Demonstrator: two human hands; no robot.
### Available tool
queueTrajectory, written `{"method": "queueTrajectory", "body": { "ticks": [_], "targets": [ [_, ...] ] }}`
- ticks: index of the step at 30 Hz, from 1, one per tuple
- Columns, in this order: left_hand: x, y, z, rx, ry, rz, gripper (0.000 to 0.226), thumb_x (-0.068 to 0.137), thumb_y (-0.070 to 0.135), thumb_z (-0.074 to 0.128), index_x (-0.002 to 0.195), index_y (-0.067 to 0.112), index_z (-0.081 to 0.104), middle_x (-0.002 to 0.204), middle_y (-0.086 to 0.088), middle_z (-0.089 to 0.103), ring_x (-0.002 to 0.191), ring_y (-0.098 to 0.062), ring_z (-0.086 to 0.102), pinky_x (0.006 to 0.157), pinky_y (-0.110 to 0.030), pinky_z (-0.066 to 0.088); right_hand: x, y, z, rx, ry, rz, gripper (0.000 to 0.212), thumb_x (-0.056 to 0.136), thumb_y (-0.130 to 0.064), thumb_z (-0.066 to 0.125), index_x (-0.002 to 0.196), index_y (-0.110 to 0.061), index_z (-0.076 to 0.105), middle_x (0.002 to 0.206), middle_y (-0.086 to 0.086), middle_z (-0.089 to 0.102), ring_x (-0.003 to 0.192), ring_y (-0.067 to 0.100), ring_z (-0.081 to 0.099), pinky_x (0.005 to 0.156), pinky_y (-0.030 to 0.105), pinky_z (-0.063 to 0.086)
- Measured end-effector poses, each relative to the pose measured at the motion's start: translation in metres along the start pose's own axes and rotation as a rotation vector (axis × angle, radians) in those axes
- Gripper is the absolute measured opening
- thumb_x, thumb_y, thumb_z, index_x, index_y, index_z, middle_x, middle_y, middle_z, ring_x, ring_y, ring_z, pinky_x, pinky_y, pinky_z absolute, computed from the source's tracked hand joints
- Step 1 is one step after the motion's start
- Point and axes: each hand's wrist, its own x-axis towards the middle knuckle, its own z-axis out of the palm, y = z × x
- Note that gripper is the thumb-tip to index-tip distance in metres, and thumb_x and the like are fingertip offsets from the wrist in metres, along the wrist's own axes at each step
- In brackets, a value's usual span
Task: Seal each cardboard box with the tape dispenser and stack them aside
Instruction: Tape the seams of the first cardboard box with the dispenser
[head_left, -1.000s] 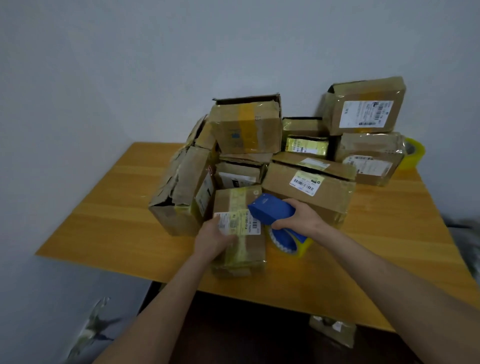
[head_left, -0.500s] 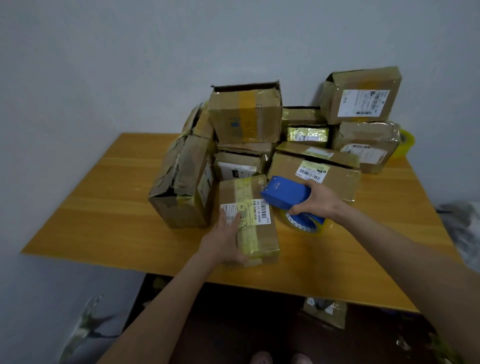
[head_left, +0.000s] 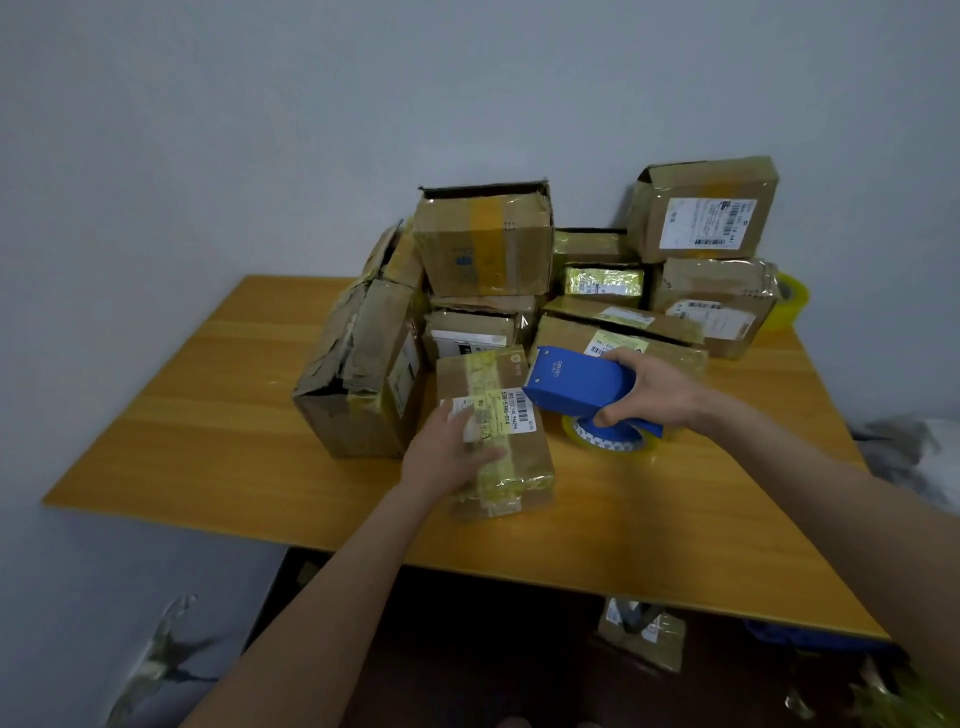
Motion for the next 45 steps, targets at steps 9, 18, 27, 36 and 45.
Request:
{"method": "queueTrajectory", "body": {
  "ticks": [9,18,27,36,45],
  "targets": [
    [0.001,0.049,-0.049,-1.076,-0.179,-0.203,0.047,0.090,0.058,0.049,0.113,0.020,0.063,0.109,0.001,0.068,0.100,-0.017,0.063,0.079,-0.031,0.052,-0.010,-0.031,-0.014,0.162,-0.115,-0.073,0.051,0.074,-0.007,0.077,0.114,-0.027,0.055,0.111,0.001,0.061,0.097,0.015,0.063,0.076,0.024,0.049],
    [0.008,0.047,-0.056,-1.158,-0.111,-0.209,0.011,0.087,0.027,0.068,0.090,0.016,0.068,0.071,0.009,0.067,0.071,-0.010,0.053,0.064,-0.024,0.047,0.000,-0.027,-0.010,0.209,-0.165,-0.057,0.051,0.076,-0.005,0.075,0.117,-0.027,0.055,0.115,0.001,0.062,0.102,0.018,0.063,0.083,0.030,0.051],
    [0.011,0.043,-0.061,-1.247,-0.167,-0.425,0.039,0.093,0.045,0.051,0.101,0.011,0.069,0.096,0.001,0.069,0.080,-0.015,0.055,0.068,-0.029,0.044,0.007,-0.027,-0.010,0.167,-0.189,-0.077,0.048,0.076,-0.005,0.076,0.113,-0.028,0.055,0.111,0.000,0.061,0.098,0.016,0.064,0.077,0.024,0.049],
    [-0.006,0.026,-0.035,-0.841,-0.007,-0.319,0.018,0.092,0.022,0.061,0.102,0.010,0.068,0.079,0.003,0.067,0.072,-0.007,0.056,0.060,-0.019,0.044,0.004,-0.034,0.004,-0.276,-0.169,-0.255,0.064,0.071,-0.034,0.084,0.125,-0.032,0.049,0.111,-0.009,0.057,0.099,0.011,0.057,0.083,0.027,0.050],
    [-0.037,0.011,-0.023,-0.874,0.066,-0.458,0.015,0.086,0.024,0.067,0.094,0.011,0.068,0.077,0.002,0.067,0.070,-0.008,0.060,0.055,-0.020,0.046,-0.007,-0.031,0.024,-0.470,-0.166,-0.342,0.072,0.071,-0.051,0.076,0.132,-0.036,0.041,0.113,-0.008,0.056,0.098,0.015,0.056,0.083,0.036,0.053]
  ]
}}
